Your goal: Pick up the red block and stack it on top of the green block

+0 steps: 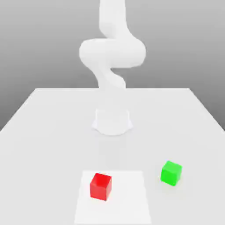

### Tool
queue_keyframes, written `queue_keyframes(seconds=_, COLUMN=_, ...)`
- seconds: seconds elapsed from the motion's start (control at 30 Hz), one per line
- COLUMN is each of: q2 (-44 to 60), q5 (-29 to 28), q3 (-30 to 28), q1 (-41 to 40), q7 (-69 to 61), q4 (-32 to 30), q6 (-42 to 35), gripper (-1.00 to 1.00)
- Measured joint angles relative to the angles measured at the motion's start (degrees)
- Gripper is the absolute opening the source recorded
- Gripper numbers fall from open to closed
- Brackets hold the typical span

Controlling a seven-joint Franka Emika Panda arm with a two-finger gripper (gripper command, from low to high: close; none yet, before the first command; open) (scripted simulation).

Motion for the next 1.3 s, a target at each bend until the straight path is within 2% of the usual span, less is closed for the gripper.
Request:
queue_keyframes(seconds=0.63, q2=40.04, q5=-0.16, q3=0.12, q1=-4.28, q7=9.96, q4=-20.69, q6=22.57, gripper=0.0)
queue_keyframes(seconds=0.87, q2=54.56, q5=-0.17, q3=-0.04, q1=-4.3, q7=10.7, q4=-20.56, q6=34.12, gripper=0.0)
queue_keyframes(seconds=0.9, q2=55.83, q5=-0.19, q3=-0.06, q1=-4.29, q7=10.72, q4=-20.38, q6=35.2, gripper=-1.0)
queue_keyframes(seconds=1.13, q2=55.76, q5=-0.36, q3=0.02, q1=-4.38, q7=10.88, q4=-20.4, q6=35.16, gripper=-1.0)
queue_keyframes(seconds=1.3, q2=46.7, q5=-0.22, q3=0.29, q1=-4.62, q7=10.76, q4=-21.72, q6=27.42, gripper=-1.0)
